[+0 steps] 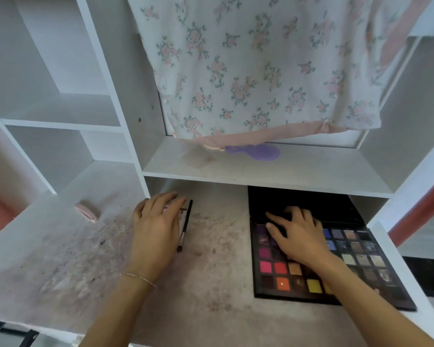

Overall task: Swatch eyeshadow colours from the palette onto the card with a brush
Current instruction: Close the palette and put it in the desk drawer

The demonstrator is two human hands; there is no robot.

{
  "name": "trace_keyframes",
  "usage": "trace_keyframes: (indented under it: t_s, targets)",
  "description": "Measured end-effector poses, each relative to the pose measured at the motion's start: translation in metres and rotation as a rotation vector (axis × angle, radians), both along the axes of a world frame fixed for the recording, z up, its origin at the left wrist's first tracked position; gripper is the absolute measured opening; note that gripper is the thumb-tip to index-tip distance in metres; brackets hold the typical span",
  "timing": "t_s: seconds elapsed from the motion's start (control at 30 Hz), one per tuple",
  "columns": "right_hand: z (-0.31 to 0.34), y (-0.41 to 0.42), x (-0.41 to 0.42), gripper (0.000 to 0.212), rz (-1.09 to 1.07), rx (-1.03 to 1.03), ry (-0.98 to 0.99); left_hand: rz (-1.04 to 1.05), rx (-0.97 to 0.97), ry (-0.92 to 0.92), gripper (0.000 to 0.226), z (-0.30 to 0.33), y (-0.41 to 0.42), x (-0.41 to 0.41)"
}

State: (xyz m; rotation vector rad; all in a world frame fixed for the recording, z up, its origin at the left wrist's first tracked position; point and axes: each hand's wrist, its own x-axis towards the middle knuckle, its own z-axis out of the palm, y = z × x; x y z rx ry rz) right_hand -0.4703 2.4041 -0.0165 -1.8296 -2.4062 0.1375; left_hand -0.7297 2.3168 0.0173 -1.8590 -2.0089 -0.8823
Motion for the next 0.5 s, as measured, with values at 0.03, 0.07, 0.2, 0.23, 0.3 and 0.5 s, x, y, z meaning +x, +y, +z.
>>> trace_keyframes:
  t_s: [0.03,0.07,0.2,0.23,0.3,0.5]
  targets:
    - [0.0,-0.001,0.002,0.048,0.007,-0.011,-0.01,-0.006,0.028,-0.008,0.026,0.005,0.0,0.006]
    - [0.001,-0.004,0.001,0.051,0.019,-0.018,-0.021,-0.022,0.05,-0.018,0.026,0.008,0.0,0.012]
    - [0.004,-0.025,-0.005,0.057,0.084,-0.059,-0.073,-0.175,-0.009,-0.123,0.027,0.009,-0.002,0.036]
    - [0.005,-0.034,-0.007,0.058,0.102,-0.079,-0.08,-0.202,-0.063,-0.149,0.028,0.005,-0.003,0.041]
    - [0.008,-0.052,-0.012,0.059,0.151,-0.119,-0.082,-0.239,-0.178,-0.182,0.032,-0.004,-0.005,0.049]
    - [0.018,-0.076,-0.009,0.052,0.34,-0.28,0.216,-0.302,-0.358,-0.25,0.037,-0.028,-0.01,0.06]
